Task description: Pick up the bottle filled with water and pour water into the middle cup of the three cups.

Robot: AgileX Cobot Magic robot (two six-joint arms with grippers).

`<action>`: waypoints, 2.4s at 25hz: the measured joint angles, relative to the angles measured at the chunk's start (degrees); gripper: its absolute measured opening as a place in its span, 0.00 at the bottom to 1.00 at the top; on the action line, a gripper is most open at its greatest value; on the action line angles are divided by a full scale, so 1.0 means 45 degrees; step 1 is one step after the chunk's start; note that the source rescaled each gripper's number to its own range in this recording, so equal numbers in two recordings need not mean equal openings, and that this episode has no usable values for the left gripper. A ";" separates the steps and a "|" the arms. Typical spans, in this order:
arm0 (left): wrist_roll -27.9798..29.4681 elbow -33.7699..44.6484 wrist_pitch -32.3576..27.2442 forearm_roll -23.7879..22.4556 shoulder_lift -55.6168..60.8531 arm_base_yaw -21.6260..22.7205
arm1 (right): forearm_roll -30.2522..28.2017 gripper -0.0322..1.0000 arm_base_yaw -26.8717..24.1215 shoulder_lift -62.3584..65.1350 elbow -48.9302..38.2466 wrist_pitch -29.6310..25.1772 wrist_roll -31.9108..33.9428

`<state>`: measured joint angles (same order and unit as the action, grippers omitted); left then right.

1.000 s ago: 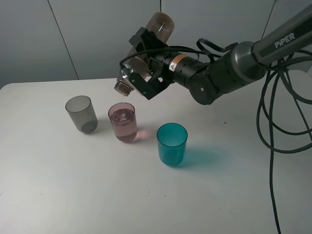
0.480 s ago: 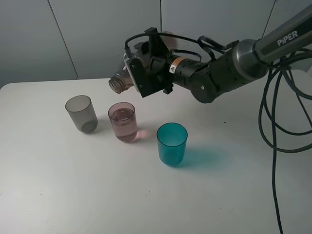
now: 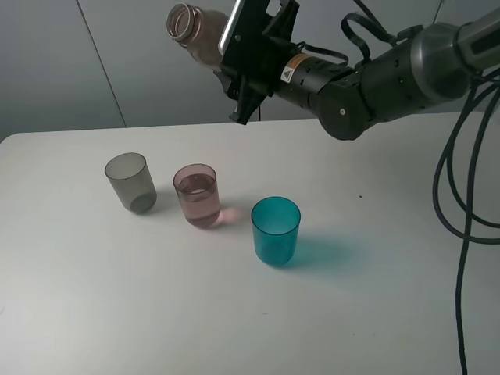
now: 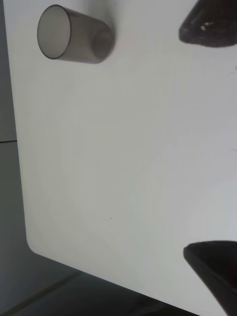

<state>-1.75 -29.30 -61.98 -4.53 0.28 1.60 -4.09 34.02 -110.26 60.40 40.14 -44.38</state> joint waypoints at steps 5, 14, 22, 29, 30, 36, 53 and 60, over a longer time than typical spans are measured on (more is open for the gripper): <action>0.0000 0.0000 0.0000 0.0000 0.0000 0.0000 | -0.1730 0.03 -0.1094 0.0335 -0.0524 0.0156 0.5709; 0.0000 0.0000 0.0000 0.0000 0.0000 0.0000 | -0.3816 0.03 -0.2599 -0.0417 -0.0551 0.0233 1.1822; 0.0000 0.0000 0.0000 0.0000 0.0000 0.0000 | -0.3960 0.03 -0.2762 -0.2740 0.0024 0.0845 1.1956; 0.0000 0.0000 0.0000 0.0000 0.0000 0.0000 | -0.3960 0.03 -0.2862 -0.4338 0.0766 0.2025 1.1984; 0.0000 0.0000 0.0000 0.0000 0.0000 0.0000 | -0.3960 0.03 -0.2862 -0.4383 0.0826 0.2094 1.1984; 0.0000 0.0000 0.0000 0.0000 0.0000 0.0000 | -0.3960 0.03 -0.2862 -0.4526 0.0870 0.1875 1.1984; 0.0000 0.0000 0.0000 0.0000 0.0000 0.0000 | -0.4220 0.03 -0.2862 -0.4526 0.0870 0.1138 1.1961; 0.0000 0.0000 0.0000 0.0000 0.0000 0.0000 | -0.4241 0.37 -0.2862 -0.4526 0.0870 0.1089 1.2049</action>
<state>-1.75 -29.30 -61.98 -4.53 0.28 1.60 -23.18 21.15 -130.63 64.31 45.04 9.84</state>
